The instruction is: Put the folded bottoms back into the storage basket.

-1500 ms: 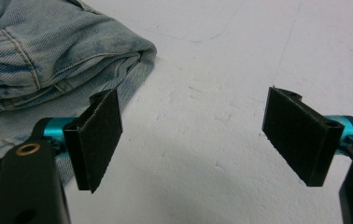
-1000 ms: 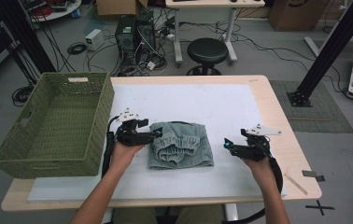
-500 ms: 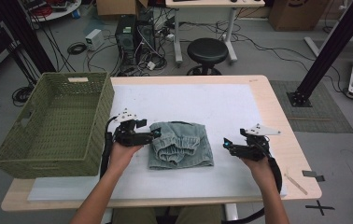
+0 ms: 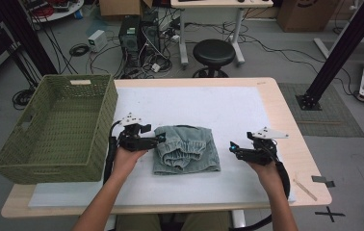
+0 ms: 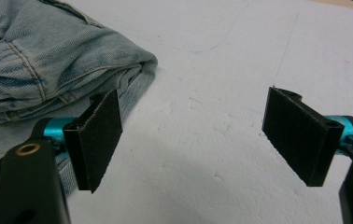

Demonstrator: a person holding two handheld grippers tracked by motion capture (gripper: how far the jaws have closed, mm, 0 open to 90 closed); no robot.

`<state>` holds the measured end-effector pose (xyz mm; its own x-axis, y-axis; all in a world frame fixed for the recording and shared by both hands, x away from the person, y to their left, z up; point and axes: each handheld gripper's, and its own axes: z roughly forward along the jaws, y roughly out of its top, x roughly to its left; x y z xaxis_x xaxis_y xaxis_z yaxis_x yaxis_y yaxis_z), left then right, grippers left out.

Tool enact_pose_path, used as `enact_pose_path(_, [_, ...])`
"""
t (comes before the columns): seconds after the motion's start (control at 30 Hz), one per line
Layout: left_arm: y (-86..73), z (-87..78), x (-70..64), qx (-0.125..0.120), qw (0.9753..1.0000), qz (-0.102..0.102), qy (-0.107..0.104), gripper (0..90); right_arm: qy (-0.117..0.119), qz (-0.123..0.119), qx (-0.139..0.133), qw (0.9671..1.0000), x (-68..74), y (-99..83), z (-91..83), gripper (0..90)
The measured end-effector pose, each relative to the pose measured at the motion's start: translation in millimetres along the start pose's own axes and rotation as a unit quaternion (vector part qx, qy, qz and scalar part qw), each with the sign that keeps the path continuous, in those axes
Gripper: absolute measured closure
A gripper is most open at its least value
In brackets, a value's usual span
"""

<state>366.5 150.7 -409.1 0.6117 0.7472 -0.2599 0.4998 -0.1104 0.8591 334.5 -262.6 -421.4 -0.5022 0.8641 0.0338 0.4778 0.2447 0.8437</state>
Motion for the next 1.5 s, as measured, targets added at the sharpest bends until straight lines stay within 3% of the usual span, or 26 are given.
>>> enact_pose_path(0.1, [-2.3,3.5,1.0,0.013,0.9999,-0.008,0.002,23.6,0.001,-0.002,0.001,1.0000,1.0,0.0,0.0,20.4])
enact_pose_path(0.17, [-7.5,10.8,2.2,0.036,0.9991,-0.021,-0.004,23.6,0.002,-0.006,0.000,1.0000,1.8,-0.4,-0.1,20.4])
enact_pose_path(0.27, [-12.5,13.8,3.7,0.045,0.9984,-0.035,-0.006,23.6,0.001,-0.003,0.001,1.0000,1.4,-1.8,-0.8,20.4])
enact_pose_path(0.5, [-18.7,23.0,4.1,0.073,0.9967,-0.035,-0.007,23.6,0.001,-0.002,0.001,1.0000,0.2,-3.2,-1.4,20.4])
enact_pose_path(0.57, [-20.9,26.5,4.0,0.076,0.9966,-0.029,-0.001,23.0,0.002,-0.003,0.002,1.0000,0.8,-3.1,-1.5,20.4])
enact_pose_path(0.63, [-22.4,29.5,4.7,0.082,0.9960,-0.037,0.001,19.3,0.001,-0.004,0.001,1.0000,0.1,-3.0,-1.9,20.4])
enact_pose_path(0.8, [-27.3,39.4,7.1,0.090,0.9931,-0.071,-0.027,17.8,0.001,-0.003,0.001,1.0000,-1.3,-3.7,-2.3,20.4])
enact_pose_path(0.97, [-27.0,41.6,6.4,0.089,0.9939,-0.059,-0.029,16.1,0.000,-0.002,0.001,1.0000,-2.5,-4.9,-2.2,20.4])
enact_pose_path(1.07, [-27.4,42.3,6.2,0.086,0.9942,-0.055,-0.034,22.7,0.001,0.000,0.003,1.0000,-2.3,-4.8,-1.4,20.4])
enact_pose_path(1.2, [-27.9,43.0,3.0,0.075,0.9950,-0.051,-0.041,40.5,0.002,-0.003,0.001,1.0000,-2.2,-4.2,-1.8,20.4])
enact_pose_path(1.33, [-27.8,43.7,-0.5,0.069,0.9962,-0.049,-0.023,61.1,0.000,0.001,0.001,1.0000,-3.1,-5.1,-2.0,20.4])
enact_pose_path(1.5, [-28.5,41.7,-5.8,0.045,0.9986,-0.027,-0.012,70.4,0.002,0.002,0.002,1.0000,-3.5,-6.1,-0.5,20.4])
